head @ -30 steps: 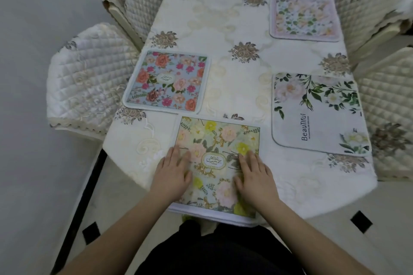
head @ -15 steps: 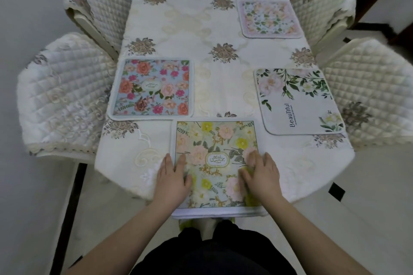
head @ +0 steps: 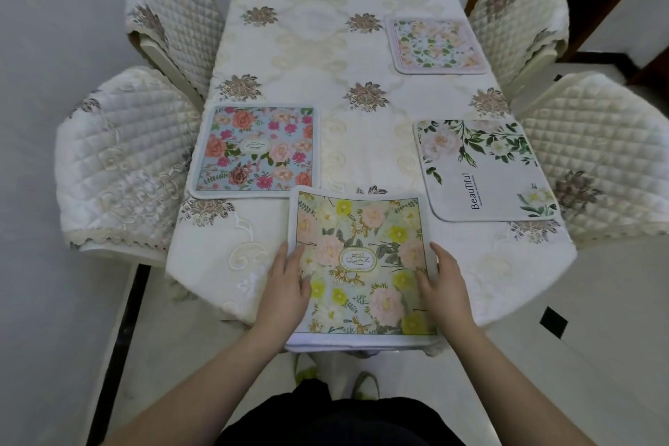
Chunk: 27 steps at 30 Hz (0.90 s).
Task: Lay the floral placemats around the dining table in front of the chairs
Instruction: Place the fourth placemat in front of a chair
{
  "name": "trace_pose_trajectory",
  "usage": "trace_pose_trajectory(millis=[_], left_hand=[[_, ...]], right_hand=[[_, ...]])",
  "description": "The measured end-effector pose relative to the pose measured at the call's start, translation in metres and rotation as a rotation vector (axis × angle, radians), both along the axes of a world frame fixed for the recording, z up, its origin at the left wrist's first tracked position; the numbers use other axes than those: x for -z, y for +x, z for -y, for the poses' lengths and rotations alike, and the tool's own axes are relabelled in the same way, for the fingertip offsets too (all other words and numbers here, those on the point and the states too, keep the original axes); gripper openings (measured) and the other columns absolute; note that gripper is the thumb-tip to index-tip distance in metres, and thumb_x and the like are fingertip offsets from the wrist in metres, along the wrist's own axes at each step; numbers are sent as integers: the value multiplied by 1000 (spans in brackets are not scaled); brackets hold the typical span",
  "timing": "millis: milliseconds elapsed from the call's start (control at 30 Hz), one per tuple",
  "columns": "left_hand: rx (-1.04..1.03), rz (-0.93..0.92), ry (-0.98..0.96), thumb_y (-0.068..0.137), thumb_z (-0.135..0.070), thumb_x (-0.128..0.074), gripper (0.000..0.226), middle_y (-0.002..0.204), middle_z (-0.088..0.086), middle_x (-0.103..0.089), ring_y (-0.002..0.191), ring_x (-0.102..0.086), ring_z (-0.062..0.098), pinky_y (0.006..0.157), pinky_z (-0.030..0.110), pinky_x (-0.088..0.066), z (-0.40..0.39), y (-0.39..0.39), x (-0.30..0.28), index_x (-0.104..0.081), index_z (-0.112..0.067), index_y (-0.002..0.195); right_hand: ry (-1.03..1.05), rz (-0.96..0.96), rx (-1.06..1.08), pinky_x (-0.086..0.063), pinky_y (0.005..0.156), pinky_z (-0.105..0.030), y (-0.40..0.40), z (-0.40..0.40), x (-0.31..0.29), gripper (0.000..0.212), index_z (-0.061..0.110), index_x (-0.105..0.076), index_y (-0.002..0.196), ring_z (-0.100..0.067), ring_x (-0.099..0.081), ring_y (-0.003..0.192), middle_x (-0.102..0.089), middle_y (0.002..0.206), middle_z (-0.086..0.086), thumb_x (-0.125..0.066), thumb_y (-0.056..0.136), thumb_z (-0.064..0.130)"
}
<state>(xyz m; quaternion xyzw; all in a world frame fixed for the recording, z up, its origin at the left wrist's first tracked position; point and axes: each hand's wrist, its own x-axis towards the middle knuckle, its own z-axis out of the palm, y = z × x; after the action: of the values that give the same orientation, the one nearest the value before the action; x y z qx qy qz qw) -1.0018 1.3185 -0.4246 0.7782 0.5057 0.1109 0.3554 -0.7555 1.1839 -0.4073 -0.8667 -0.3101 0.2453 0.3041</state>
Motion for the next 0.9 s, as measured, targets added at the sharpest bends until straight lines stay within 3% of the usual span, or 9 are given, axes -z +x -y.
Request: trace_pose_trajectory(millis=[100,233,367,467,600,733,900], left_hand=[[-105,69,-38,98,-13,-51,55,158,5,-28,142,-31,18,107,19,-24,-3,2,-7,-33,-18,150],[-212,61,-88,96,-13,-56,54,147,6,-49,132,-46,24,101,28,-36,-7,4,-13,-40,-20,148],[-269,111,-117,96,-15,-54,53,139,4,-56,115,-59,24,81,27,-45,-2,5,-23,-41,-33,144],[-307,144,-104,95,-14,-53,52,131,-1,-61,93,-65,14,62,18,-44,2,2,-33,-44,-39,140],[-355,188,-60,94,-14,-54,46,117,-5,-67,98,-66,13,73,29,-54,6,-9,-55,-51,-43,130],[-425,238,-33,94,-16,-57,40,108,-1,-71,89,-68,15,76,39,-58,15,-29,-77,-55,-41,126],[-462,345,-88,92,-25,-66,39,122,-4,-67,106,-67,16,89,45,-57,30,-68,-97,-57,-33,129]], right_hand=[[12,-100,25,-45,106,-44,6,1,-3,60,21,-36,149,-21,-50,130,-48,147,0,-59,94,16],[29,-148,7,-48,85,-26,11,6,-9,56,26,-41,144,-15,-60,107,-61,133,2,-54,93,7],[79,-167,-49,-48,102,-36,13,11,-20,58,25,-39,147,-17,-54,125,-55,142,3,-49,94,5],[124,-157,-92,-47,104,-42,15,13,-27,54,27,-41,147,-16,-52,127,-51,144,4,-50,96,10],[177,-156,-150,-48,103,-41,16,11,-37,52,29,-42,145,-16,-53,125,-49,138,10,-56,96,18],[212,-193,-233,-49,102,-44,9,3,-50,55,31,-41,145,-17,-53,125,-45,133,16,-58,95,17],[244,-129,-382,-37,111,-35,-18,-15,-71,58,27,-41,147,-17,-42,136,-44,143,6,-61,94,13]])
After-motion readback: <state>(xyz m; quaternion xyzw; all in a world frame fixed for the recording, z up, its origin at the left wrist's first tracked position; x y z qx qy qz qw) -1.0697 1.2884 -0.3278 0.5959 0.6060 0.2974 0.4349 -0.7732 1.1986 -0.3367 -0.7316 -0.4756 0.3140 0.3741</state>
